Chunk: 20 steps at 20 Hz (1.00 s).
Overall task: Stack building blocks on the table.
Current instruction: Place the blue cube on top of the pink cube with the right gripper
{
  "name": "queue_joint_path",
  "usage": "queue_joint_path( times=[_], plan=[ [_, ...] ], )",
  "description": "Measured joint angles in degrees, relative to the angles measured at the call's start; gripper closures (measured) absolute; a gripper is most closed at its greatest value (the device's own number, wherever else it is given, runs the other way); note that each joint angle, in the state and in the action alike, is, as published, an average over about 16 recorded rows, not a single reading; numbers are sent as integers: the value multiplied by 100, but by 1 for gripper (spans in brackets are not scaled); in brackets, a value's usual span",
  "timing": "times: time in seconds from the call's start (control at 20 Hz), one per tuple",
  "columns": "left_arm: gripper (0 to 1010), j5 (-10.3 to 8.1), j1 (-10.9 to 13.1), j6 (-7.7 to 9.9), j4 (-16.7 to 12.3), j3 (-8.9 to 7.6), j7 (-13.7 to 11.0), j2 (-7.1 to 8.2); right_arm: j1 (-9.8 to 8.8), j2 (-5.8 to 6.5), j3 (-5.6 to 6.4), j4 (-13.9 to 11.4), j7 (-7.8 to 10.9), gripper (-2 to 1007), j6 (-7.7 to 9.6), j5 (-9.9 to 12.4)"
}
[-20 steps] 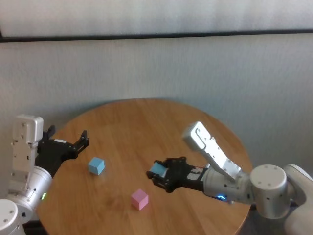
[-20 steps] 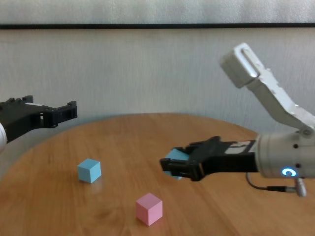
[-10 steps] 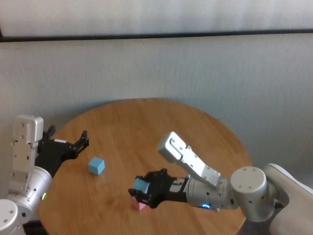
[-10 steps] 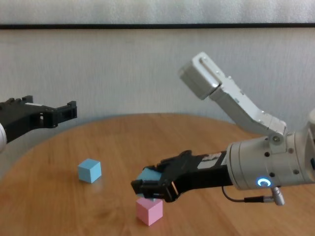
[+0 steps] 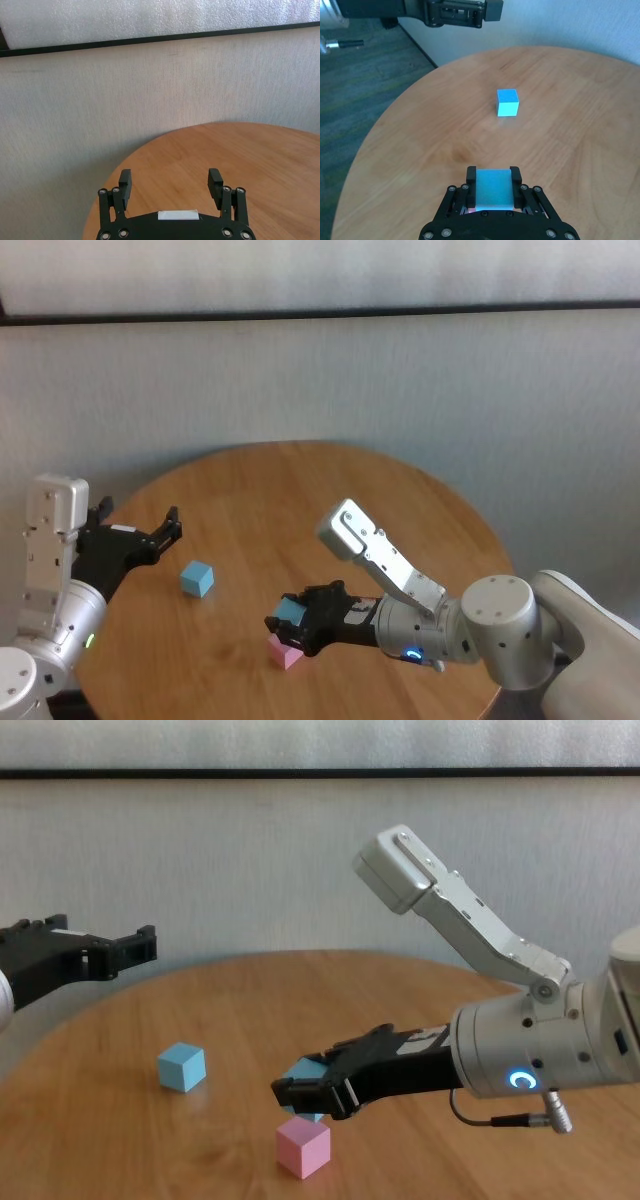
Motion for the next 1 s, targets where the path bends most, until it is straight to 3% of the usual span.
queue_joint_path(
  times=[0.4,1.0],
  plan=[
    [10,0,0,0,0,0,0,0,-39,-25,2,-96,-45,635,248,22],
    [10,0,0,0,0,0,0,0,-6,21,-155,-124,48,635,294,-111]
  ],
)
